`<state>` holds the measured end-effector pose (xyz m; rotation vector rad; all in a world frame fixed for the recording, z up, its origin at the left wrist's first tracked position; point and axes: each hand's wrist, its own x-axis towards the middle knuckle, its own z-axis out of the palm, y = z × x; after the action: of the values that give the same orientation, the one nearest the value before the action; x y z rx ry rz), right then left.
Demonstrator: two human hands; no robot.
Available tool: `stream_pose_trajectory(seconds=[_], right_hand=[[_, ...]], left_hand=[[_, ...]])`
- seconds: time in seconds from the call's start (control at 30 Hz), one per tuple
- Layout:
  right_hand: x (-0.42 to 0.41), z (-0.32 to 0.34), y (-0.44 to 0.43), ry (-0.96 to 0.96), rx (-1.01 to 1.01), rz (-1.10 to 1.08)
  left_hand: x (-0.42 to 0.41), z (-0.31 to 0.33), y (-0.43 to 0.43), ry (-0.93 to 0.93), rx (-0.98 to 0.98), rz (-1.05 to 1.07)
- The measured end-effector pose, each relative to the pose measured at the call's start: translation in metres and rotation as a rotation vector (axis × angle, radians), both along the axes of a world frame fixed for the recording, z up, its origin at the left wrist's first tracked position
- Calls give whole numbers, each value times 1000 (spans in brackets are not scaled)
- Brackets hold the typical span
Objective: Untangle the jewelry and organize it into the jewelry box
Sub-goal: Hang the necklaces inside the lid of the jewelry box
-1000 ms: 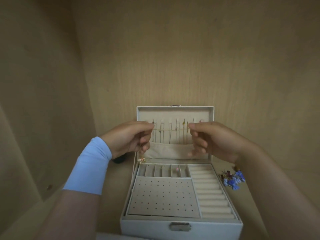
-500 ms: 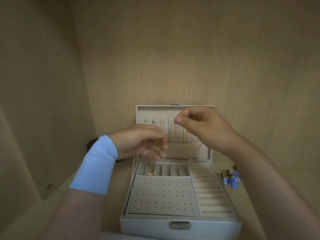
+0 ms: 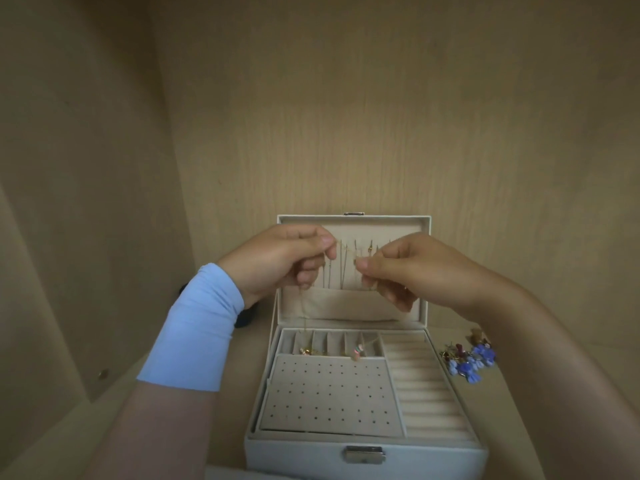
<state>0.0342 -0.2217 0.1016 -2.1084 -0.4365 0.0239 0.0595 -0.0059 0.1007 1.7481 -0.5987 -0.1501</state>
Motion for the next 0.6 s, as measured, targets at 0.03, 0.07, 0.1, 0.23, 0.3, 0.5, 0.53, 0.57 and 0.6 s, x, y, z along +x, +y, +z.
stream_pose_trajectory(seconds=[0.03,0.07,0.1,0.23,0.3,0.5,0.53,0.57,0.6], right_hand=[[0,0,-3,46,7,42],[-1,0,-5,80,48,87],[0,1,-5,98,116,129],[0,5,0,135,453,203],[0,7,2,148,563,229],[-2,11,3,-10,529,130],[-2,11,4,-20,527,113],[-2,10,4,-32,529,92],[-2,10,5,-48,530,69]], left_hand=[[1,1,0,-3,-70,36],[3,0,0,-28,-100,92],[4,0,-1,-81,-56,175],[7,-3,-11,-214,279,455],[3,0,-18,-79,136,421],[-8,4,-24,102,-49,38],[-9,5,-22,75,14,59],[-11,6,-20,36,85,93],[-11,7,-18,-1,137,127]])
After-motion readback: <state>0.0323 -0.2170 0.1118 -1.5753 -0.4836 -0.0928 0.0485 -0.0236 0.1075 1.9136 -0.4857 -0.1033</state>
